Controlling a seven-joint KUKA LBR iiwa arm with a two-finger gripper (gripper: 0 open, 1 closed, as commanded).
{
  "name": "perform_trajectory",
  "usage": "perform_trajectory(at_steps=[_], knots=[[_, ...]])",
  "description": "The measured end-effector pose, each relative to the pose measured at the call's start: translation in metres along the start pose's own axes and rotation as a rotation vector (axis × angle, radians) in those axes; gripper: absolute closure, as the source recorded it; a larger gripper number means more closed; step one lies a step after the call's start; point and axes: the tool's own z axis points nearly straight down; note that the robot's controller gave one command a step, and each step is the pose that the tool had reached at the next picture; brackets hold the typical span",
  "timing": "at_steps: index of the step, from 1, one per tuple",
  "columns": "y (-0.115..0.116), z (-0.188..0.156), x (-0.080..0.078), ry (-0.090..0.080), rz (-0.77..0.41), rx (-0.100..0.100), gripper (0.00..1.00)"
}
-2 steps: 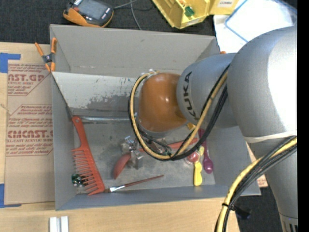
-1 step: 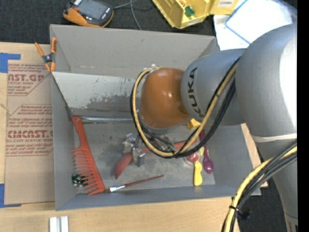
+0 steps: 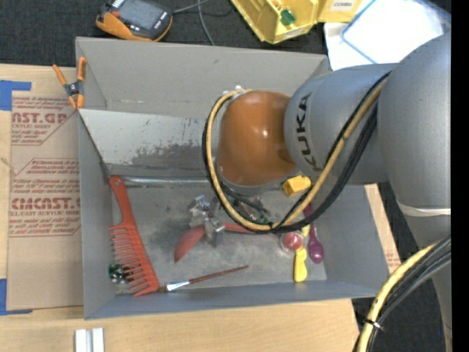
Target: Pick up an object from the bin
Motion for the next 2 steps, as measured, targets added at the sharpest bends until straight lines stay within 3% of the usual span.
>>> perform_trajectory(at_steps=[1, 2], knots=[[0.001, -0.043, 0.0, 0.001, 0.0, -0.001, 1.0], [0.001, -0.06, -0.001, -0.005, -0.001, 0.001, 1.0]])
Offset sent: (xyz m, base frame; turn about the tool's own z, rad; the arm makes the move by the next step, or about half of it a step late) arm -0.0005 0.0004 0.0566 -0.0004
